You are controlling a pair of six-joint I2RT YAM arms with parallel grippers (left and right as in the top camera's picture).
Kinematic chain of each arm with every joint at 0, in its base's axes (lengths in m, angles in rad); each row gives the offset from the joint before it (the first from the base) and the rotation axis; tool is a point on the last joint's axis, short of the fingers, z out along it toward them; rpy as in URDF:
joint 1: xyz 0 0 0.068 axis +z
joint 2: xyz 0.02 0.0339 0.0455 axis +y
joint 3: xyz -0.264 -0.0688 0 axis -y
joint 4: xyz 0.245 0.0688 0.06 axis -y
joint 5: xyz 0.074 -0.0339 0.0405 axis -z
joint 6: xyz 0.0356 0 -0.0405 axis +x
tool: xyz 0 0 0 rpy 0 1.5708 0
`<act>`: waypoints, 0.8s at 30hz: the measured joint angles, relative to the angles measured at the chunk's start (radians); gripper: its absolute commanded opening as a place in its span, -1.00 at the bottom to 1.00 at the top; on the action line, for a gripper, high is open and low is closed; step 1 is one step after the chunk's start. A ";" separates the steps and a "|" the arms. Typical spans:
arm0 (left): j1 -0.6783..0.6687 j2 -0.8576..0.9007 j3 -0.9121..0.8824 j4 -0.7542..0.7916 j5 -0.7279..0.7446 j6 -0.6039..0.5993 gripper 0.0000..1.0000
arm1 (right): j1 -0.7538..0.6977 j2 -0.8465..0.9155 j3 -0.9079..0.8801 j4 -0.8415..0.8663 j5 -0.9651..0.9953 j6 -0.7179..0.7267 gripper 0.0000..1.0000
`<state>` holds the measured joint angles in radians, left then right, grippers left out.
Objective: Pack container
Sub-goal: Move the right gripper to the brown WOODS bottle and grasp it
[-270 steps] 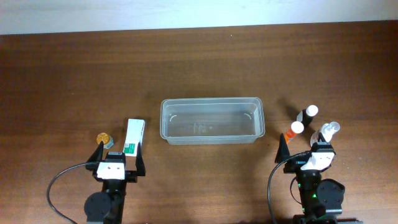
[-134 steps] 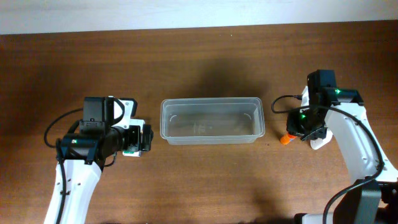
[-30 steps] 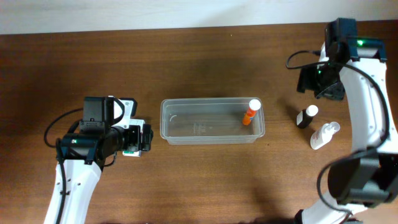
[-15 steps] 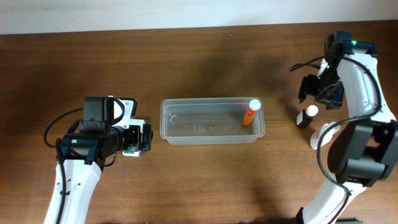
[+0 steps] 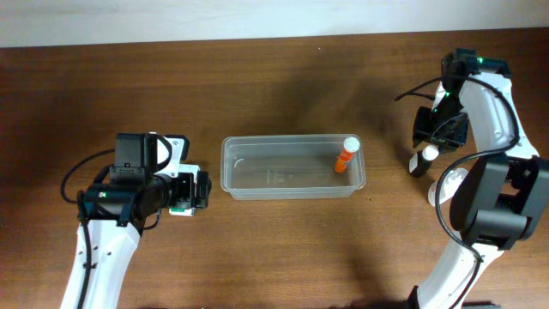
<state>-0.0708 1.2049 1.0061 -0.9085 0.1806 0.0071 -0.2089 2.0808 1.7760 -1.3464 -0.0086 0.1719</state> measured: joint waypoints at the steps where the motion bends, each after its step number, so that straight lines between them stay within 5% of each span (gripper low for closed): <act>1: 0.000 0.000 0.000 0.000 0.000 0.000 0.99 | 0.000 0.000 0.000 0.000 0.000 0.000 -0.17; 13: 0.000 0.000 0.000 0.000 0.000 0.000 0.99 | 0.000 0.000 0.000 -0.005 -0.020 -0.011 -0.48; 24: 0.000 0.000 0.000 0.003 0.000 0.000 0.99 | 0.025 -0.065 0.000 -0.060 -0.033 -0.036 -0.48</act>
<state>-0.0708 1.2049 1.0061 -0.9051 0.1806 0.0067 -0.1837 2.0159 1.7763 -1.4063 -0.0414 0.1360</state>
